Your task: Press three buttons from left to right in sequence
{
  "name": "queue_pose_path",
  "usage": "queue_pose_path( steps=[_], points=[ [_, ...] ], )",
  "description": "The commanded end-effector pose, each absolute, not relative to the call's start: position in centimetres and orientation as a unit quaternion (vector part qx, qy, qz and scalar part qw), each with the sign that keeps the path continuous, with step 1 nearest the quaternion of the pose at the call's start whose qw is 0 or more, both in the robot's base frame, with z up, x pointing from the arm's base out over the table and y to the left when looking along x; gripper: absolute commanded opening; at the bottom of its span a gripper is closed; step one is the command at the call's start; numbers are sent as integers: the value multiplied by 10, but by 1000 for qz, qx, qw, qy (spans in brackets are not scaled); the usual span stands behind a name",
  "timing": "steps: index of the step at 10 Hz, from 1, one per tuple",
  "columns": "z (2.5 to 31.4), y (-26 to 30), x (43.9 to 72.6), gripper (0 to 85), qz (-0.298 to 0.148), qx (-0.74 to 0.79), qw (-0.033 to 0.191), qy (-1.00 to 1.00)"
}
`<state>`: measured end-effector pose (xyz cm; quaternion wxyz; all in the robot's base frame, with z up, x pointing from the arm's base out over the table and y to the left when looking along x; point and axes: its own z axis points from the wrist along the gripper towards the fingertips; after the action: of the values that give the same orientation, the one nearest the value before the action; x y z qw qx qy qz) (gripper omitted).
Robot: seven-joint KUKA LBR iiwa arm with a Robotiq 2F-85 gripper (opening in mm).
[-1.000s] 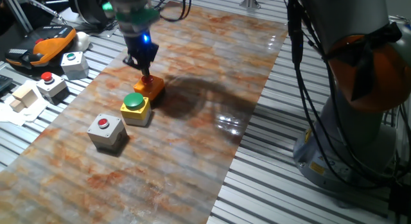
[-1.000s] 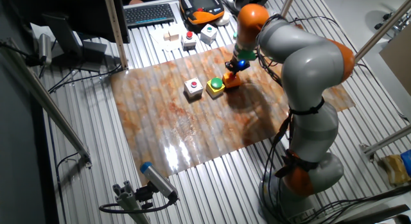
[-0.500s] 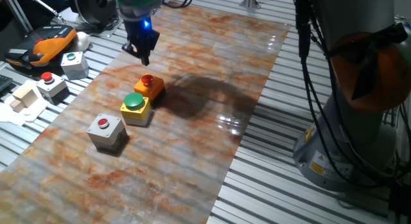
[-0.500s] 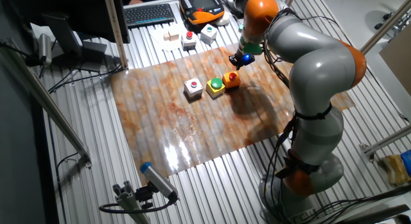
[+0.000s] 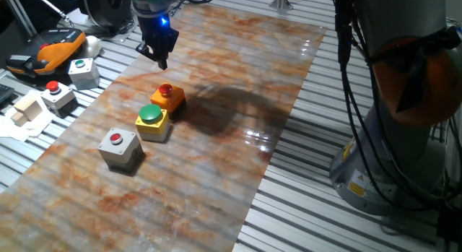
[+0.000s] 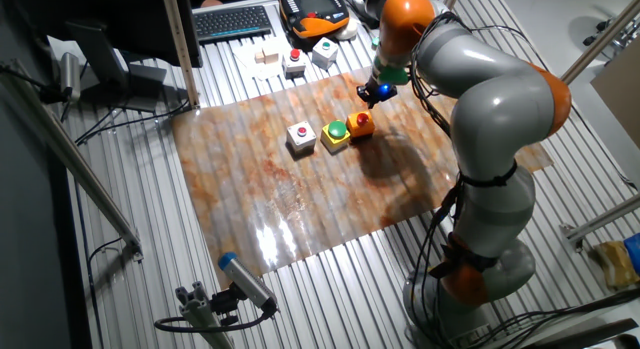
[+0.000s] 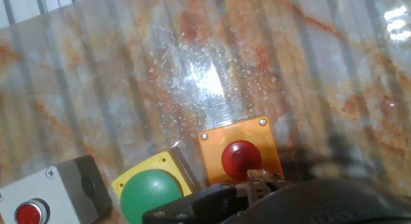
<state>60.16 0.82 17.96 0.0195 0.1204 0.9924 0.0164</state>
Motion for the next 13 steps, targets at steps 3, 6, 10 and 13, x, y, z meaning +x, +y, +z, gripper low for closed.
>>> queue_pose_path(
  steps=[3, 6, 10, 13],
  points=[
    [180, 8, 602, 0, 17, 125, 28, 992],
    [180, 8, 602, 0, 15, 126, 36, 991],
    [180, 8, 602, 0, 15, 151, 52, 987],
    [180, 8, 602, 0, 23, 180, 31, 983]
  ],
)
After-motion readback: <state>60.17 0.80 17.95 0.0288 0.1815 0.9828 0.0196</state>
